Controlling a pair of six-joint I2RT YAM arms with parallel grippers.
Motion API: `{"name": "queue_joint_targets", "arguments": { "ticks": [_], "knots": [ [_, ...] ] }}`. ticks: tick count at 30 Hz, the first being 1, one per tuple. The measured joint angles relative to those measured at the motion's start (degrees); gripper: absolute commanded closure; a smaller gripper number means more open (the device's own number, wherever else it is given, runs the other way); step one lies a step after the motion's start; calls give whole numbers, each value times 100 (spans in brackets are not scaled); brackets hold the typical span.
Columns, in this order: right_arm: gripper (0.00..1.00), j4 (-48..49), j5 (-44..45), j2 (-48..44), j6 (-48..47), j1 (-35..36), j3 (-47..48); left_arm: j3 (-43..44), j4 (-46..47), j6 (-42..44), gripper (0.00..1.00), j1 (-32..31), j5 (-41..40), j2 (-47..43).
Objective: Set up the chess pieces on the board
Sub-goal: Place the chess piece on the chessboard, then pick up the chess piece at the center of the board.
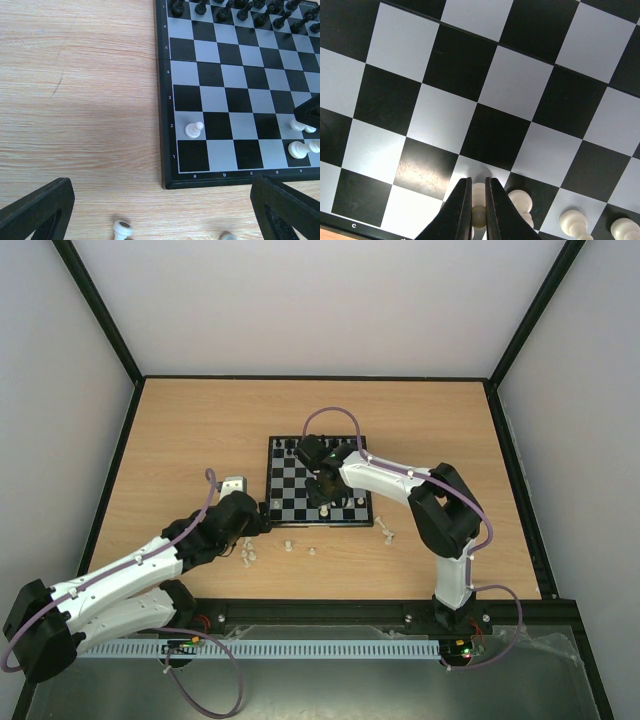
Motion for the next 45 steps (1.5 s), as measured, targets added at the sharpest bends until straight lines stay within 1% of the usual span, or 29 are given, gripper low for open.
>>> {"name": "queue_joint_targets", "arguments": {
  "ticks": [4, 11, 21, 25, 27, 30, 32, 34, 37, 41, 45],
  "knots": [
    [92, 61, -31, 2, -17, -17, -9, 0, 0, 0, 1, 0, 2, 0],
    [83, 107, -107, 2, -70, -22, -9, 0, 0, 0, 1, 0, 2, 2],
    [81, 109, -105, 0, -101, -42, -9, 0, 2, 0, 1, 0, 2, 15],
    [74, 70, -94, -28, -105, -46, 11, 0, 7, 0, 1, 0, 2, 22],
    [68, 9, -81, -155, -120, -48, 48, 0, 13, 0, 0, 0, 2, 37],
    [59, -24, -111, -560, -138, -44, 68, 0, 37, 0, 1, 0, 2, 46],
    [55, -9, -166, -984, -129, 15, 28, 0, 59, 0, 0, 0, 4, 46],
    [55, 48, -214, -1467, -94, 120, -125, 0, 76, 0, 1, 0, 2, 46],
    [55, 164, -297, -1965, 2, 557, -542, 0, 81, -2, 1, 0, 0, 31],
    [56, 326, -417, -1923, 190, 1196, -1178, 0, 79, -11, 1, 0, 0, -26],
    [57, 376, -457, -1740, 382, 1425, -1690, 0, 70, -37, 0, 0, 0, -162]
  ]
}}
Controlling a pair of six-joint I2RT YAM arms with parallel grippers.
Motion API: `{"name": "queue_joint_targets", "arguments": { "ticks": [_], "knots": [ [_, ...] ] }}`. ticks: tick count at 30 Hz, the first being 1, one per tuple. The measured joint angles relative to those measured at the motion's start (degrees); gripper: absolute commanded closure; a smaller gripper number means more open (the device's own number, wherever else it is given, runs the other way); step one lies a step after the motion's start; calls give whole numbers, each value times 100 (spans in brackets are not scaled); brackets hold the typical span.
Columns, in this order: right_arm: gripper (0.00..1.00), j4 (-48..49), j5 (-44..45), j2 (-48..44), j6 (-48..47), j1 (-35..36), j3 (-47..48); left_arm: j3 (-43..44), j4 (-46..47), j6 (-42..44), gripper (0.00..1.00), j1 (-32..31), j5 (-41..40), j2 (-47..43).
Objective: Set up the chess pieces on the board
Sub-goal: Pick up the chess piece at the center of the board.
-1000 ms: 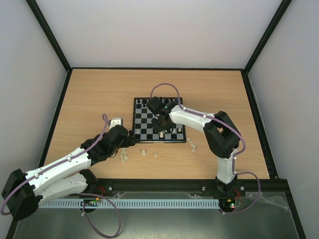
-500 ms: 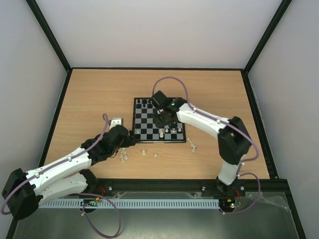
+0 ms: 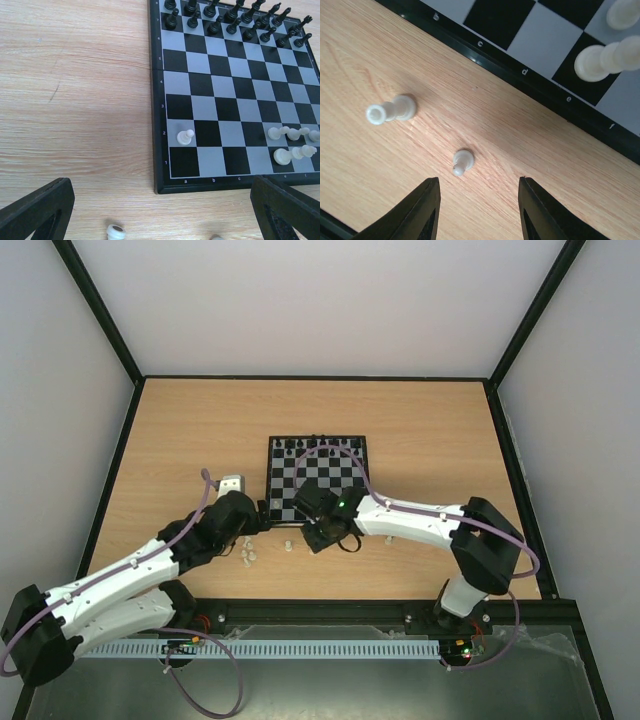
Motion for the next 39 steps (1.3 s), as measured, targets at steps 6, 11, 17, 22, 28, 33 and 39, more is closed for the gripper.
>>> {"name": "queue_joint_targets", "arguments": {
  "ticks": [6, 11, 17, 22, 28, 33, 39],
  "knots": [
    [60, 245, 2, 326, 170, 83, -116, 0, -39, -24, 0, 0, -2, -94],
    [66, 472, -37, 732, 214, 181, -116, 0, -48, -33, 0, 0, -2, -105],
    [85, 529, -50, 988, 234, 223, -116, 0, -76, -33, 1, 0, -2, -131],
    [91, 531, -4, 1001, 299, 223, -94, 0, -76, -33, 1, 0, -2, -131],
    [71, 468, 76, 999, 348, 225, -39, -48, -76, -31, 1, 0, -2, -131],
    [81, 415, 138, 942, 339, 227, 20, -85, -76, -31, 1, 0, -4, -131],
    [85, 315, 201, 844, 345, 238, 98, -85, -74, -31, 1, 0, -4, -131]
  ]
}}
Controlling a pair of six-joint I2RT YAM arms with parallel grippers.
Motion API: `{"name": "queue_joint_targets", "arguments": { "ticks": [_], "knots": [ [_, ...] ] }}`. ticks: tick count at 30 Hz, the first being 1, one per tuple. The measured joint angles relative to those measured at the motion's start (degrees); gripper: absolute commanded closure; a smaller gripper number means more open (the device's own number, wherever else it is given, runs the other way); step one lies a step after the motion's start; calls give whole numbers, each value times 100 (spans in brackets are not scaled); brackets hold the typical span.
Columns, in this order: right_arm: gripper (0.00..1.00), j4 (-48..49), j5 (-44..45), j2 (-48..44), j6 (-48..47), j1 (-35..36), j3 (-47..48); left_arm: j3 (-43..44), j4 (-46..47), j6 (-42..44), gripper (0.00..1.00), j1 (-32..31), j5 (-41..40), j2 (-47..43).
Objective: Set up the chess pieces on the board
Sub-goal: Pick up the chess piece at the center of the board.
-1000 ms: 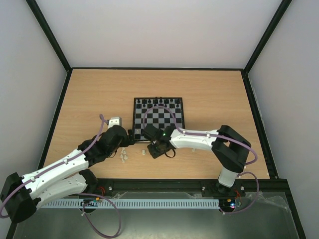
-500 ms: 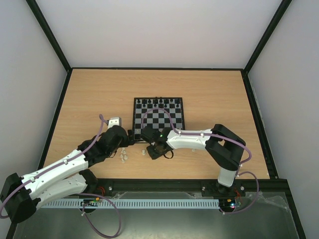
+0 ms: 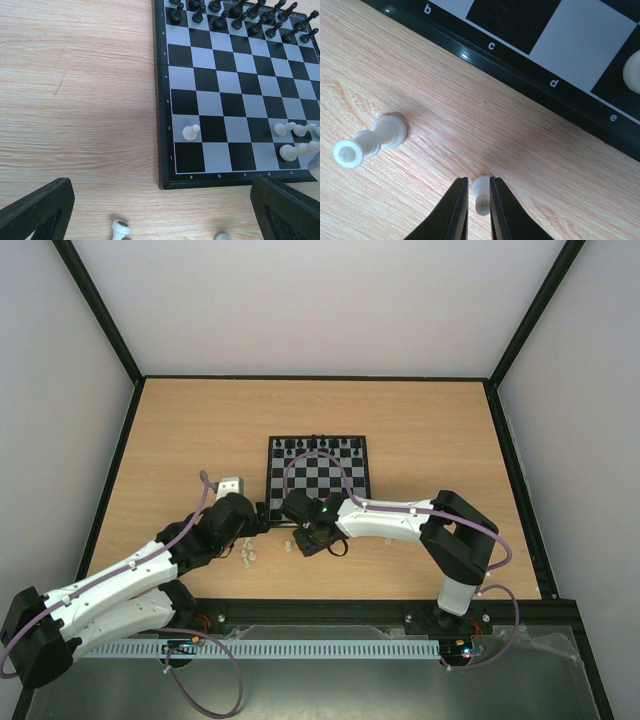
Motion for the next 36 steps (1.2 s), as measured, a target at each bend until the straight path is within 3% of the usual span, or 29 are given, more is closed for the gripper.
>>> {"name": "queue_joint_targets", "arguments": {
  "ticks": [2, 6, 13, 26, 28, 30, 36],
  "knots": [
    [77, -28, 15, -24, 11, 0, 7, 0, 0, 0, 1, 0, 2, 0],
    [76, -76, 46, -26, 35, 0, 7, -2, 0, 2, 1, 0, 2, 0],
    [86, -138, 48, -28, 37, 0, 0, -11, 4, 2, 0, 0, 4, 13],
    [87, -197, 20, -28, 33, 2, -2, -11, 107, 2, 1, 0, 7, 133],
    [85, -197, 11, -28, 31, 4, -2, -11, 122, 0, 0, 0, 7, 144],
    [74, -199, 0, -28, 26, 7, -2, -11, 136, 2, 0, 0, 7, 144],
    [76, -214, -22, -28, -15, 7, -4, -11, 153, 0, 0, 0, 7, 157]
  ]
}}
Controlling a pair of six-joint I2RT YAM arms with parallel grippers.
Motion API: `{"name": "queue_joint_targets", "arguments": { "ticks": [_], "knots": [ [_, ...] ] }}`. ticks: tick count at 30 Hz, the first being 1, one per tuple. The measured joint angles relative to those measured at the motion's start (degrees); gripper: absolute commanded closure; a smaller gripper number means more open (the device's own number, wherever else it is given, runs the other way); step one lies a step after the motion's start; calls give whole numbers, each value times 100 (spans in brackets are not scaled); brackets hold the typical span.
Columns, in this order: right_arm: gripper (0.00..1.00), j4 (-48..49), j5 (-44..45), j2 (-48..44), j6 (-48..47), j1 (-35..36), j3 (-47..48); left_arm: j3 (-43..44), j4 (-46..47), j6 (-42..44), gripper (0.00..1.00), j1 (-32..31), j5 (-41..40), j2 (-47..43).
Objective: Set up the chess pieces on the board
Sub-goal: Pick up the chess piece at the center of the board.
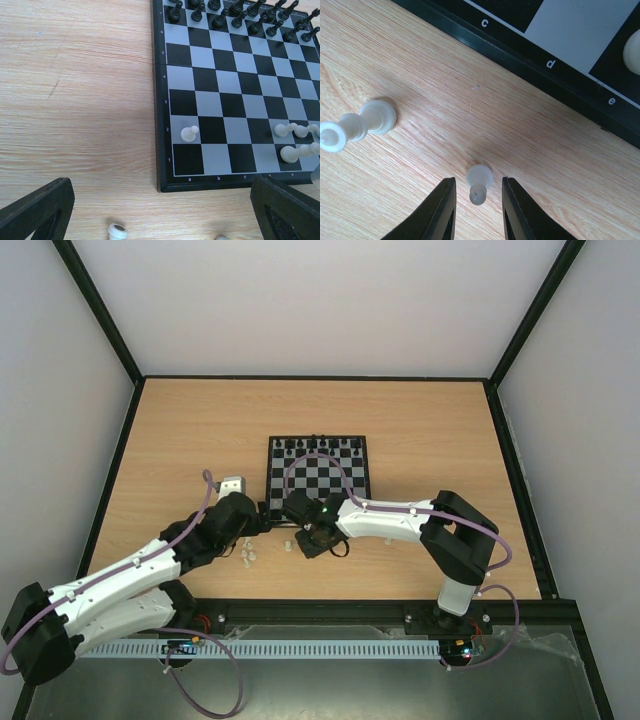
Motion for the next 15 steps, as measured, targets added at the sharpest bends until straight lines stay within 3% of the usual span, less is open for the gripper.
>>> {"name": "queue_joint_targets", "arguments": {
  "ticks": [15],
  "knots": [
    [93, 4, -72, 11, -37, 0, -39, 0, 15, 0, 0, 0, 0, 11]
  ]
}}
